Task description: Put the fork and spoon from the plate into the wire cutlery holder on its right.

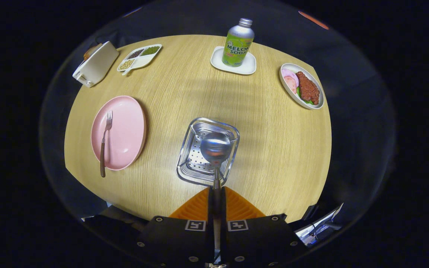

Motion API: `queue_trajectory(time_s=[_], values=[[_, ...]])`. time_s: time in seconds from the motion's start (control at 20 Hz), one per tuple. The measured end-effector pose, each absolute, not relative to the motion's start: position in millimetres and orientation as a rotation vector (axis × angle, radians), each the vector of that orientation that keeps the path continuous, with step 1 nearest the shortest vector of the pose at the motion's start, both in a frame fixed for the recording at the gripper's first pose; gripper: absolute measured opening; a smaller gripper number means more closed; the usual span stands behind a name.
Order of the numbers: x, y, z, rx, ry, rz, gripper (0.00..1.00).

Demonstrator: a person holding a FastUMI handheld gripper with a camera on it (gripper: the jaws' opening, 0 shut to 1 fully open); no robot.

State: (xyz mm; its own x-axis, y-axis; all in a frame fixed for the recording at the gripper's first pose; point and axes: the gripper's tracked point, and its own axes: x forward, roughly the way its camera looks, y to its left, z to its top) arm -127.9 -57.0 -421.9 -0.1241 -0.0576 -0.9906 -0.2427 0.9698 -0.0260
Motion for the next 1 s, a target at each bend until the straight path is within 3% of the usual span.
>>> queue_trajectory(time_s=[0.35,0.7,1.0], values=[[-110,-43,-431,-0.151,1.669,0.158,0.09],[-75,-37,-412,-0.042,1.478,0.076,0.11],[-53,3,-380,0.091,1.307,0.136,0.18]])
